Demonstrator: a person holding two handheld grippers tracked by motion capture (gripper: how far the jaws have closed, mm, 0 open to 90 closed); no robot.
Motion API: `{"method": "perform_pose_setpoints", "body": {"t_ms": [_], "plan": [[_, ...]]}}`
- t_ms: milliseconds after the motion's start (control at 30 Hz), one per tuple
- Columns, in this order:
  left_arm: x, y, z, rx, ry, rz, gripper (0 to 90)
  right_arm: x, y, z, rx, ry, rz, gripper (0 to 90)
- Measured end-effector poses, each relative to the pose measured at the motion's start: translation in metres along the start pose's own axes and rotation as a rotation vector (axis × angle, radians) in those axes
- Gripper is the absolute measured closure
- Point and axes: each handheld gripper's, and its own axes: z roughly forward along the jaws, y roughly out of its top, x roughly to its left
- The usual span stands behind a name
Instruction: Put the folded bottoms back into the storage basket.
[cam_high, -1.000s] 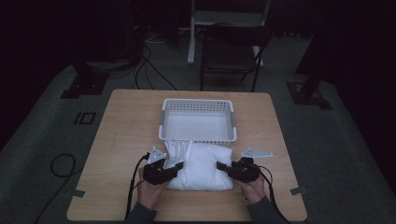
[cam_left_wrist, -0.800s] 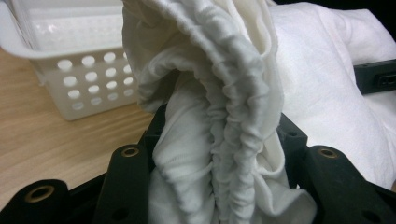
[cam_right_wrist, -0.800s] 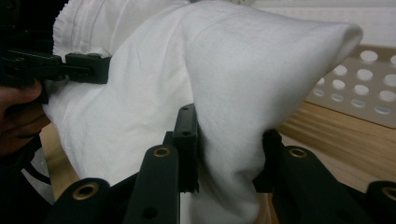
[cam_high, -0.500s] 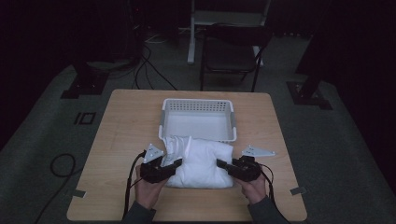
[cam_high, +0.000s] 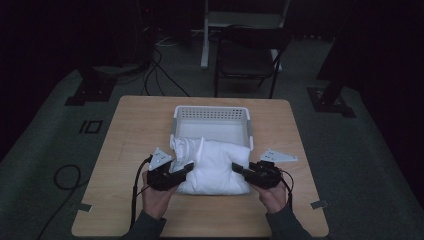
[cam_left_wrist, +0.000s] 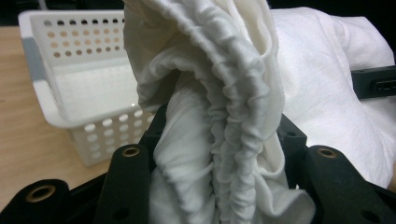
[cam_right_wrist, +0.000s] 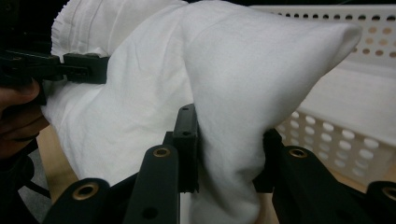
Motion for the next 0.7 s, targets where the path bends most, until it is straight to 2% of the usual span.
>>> {"method": "perform_pose_setpoints", "body": {"t_ms": [267, 700], "plan": [[0.004, 0.014, -0.003, -0.025, -0.006, 0.01, 53.3, 0.0, 0.016, 0.0, -0.017, 0.001, -0.023, 70.5], [0.007, 0.03, 0.002, -0.037, -0.009, 0.017, 53.3, -0.003, 0.028, -0.001, -0.039, -0.016, -0.031, 70.5]]}}
